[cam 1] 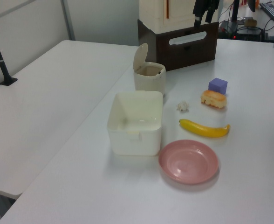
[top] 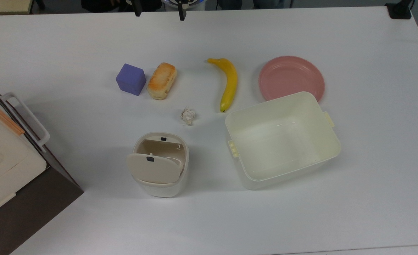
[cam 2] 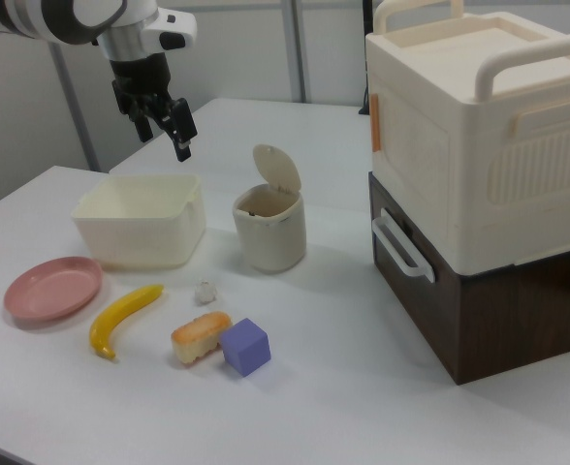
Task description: Grab it up and put it in the trash
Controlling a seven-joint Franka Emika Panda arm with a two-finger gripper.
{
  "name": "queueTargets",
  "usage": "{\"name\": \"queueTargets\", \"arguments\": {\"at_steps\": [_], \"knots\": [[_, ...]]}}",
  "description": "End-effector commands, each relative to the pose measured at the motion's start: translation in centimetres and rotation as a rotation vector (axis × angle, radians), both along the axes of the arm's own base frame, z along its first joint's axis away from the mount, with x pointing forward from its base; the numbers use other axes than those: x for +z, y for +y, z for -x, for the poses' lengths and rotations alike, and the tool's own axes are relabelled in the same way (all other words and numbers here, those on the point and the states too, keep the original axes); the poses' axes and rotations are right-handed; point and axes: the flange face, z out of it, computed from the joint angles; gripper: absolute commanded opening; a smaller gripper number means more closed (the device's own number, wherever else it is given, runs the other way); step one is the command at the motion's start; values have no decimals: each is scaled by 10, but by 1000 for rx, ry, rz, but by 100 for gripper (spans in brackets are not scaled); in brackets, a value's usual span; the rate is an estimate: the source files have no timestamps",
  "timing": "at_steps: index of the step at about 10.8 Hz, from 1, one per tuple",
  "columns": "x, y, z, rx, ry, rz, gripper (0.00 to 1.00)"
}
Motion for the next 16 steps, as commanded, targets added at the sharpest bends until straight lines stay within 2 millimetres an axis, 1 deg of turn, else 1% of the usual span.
{"name": "queueTargets", "arguments": {"at_steps": [1, 8, 11, 14, 16], "knots": [[4, -6, 8, -52, 18, -13, 100], [2, -8, 7, -43, 22, -6, 100], [0, -10, 10, -2, 40, 23, 100], [-6, -9, 9, 18, 52, 66, 100], [-16, -8, 9, 36, 103, 135, 100]]}}
